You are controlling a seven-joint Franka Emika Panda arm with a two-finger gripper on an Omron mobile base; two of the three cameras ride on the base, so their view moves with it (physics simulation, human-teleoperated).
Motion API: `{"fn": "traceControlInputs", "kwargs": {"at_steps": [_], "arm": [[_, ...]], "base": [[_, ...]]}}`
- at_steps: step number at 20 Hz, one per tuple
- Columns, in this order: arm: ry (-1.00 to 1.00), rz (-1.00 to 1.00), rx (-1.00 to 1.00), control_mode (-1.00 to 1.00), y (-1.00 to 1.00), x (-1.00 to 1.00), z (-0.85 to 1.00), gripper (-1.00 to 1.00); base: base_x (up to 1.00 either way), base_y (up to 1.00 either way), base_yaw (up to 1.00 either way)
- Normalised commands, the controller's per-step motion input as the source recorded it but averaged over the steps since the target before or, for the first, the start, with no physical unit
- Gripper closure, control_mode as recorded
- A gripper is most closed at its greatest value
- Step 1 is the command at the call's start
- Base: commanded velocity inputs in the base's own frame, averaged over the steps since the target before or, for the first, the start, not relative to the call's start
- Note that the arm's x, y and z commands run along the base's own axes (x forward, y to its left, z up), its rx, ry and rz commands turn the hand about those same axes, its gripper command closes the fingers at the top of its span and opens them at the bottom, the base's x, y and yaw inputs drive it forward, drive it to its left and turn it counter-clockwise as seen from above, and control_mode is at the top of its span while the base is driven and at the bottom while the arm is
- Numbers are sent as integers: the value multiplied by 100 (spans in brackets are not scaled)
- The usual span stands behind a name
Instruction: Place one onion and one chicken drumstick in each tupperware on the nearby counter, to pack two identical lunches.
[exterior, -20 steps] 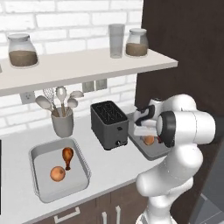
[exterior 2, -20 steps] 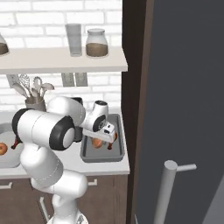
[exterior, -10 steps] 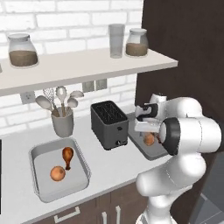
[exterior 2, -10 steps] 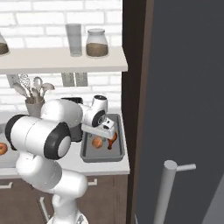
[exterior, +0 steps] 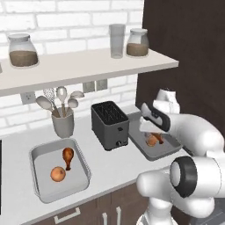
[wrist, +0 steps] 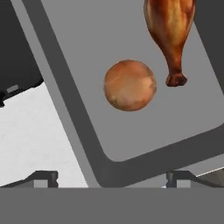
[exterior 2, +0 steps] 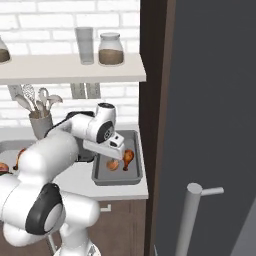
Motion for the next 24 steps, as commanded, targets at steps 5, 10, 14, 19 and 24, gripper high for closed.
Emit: {"fn": "traceControlInputs", "kwargs": {"at_steps": [5, 10, 14, 19, 24], "arm": [[-14, 0, -4, -100, 20, -100, 68, -100], [-28, 1, -9, -100, 26, -100, 86, -100], [-32, 0, -5, -100, 19, -71, 96, -100], [-37, 0, 0, -100, 3, -34, 98, -100], [-18, 0, 0, -100, -1, -44, 78, -100]], "base": [[0, 0, 0], [0, 0, 0], [0, 0, 0], [0, 0, 0], [0, 0, 0]]}}
